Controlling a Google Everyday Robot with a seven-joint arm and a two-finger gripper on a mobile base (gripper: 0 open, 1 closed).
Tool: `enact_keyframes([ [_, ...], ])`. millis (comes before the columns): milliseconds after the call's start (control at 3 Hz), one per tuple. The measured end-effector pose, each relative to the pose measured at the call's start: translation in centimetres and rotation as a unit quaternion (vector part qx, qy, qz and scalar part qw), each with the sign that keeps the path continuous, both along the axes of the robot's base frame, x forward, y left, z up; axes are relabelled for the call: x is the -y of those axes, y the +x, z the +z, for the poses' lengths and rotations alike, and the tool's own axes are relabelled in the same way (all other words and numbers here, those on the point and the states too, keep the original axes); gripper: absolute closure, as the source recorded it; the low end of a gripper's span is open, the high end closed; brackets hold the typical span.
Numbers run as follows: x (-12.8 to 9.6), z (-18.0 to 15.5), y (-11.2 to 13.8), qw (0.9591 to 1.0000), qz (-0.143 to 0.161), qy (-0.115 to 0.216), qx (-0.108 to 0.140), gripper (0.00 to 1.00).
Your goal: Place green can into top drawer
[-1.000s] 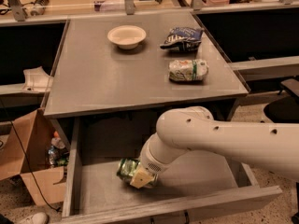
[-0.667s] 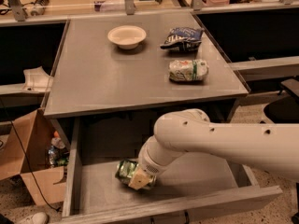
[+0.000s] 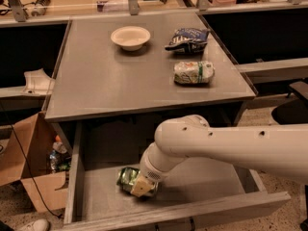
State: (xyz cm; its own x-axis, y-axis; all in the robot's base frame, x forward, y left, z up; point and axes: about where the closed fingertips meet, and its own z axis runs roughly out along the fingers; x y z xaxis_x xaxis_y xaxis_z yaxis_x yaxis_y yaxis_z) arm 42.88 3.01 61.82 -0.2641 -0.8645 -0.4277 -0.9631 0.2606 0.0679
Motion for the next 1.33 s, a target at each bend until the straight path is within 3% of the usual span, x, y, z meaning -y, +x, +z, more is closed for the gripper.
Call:
enact_keyframes([
  [333,0.0,0.0,0.0,1.0,0.0,0.0,0.0,0.81],
  [1333,0.0,0.0,0.0,1.0,0.0,0.0,0.0,0.11],
])
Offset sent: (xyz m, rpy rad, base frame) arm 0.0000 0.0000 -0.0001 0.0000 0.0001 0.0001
